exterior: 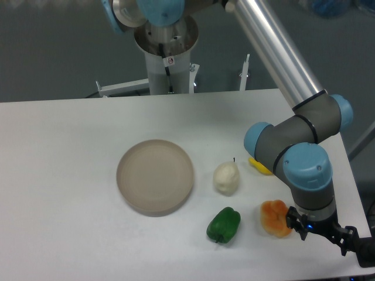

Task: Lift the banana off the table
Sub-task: 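Raise the gripper from the orange pepper and move toward the yellow banana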

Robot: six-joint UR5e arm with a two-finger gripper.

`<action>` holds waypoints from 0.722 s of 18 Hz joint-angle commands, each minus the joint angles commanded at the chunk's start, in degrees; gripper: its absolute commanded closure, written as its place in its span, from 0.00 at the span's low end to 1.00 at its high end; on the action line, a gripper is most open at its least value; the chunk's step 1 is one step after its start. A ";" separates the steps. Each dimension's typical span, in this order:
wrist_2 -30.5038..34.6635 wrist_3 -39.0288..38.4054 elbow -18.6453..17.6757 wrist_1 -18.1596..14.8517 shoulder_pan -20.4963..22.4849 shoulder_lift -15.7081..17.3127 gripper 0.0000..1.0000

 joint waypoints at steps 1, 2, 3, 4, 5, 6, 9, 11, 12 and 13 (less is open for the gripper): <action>0.09 0.00 -0.09 0.00 0.00 0.09 0.00; 0.00 0.00 -0.26 0.00 0.00 0.17 0.00; -0.17 0.00 -0.35 0.00 0.00 0.44 0.00; -0.52 0.09 -0.44 0.00 0.00 0.61 0.00; -0.53 0.17 -0.96 0.00 0.00 0.96 0.00; -0.62 0.35 -1.66 0.00 0.00 1.58 0.00; -0.44 0.35 -4.21 -0.18 0.53 3.42 0.00; -0.26 0.44 -6.14 -0.35 0.61 4.91 0.00; -0.35 0.44 -7.02 -0.87 0.88 5.79 0.00; -0.44 0.53 -7.64 -2.62 1.49 6.67 0.00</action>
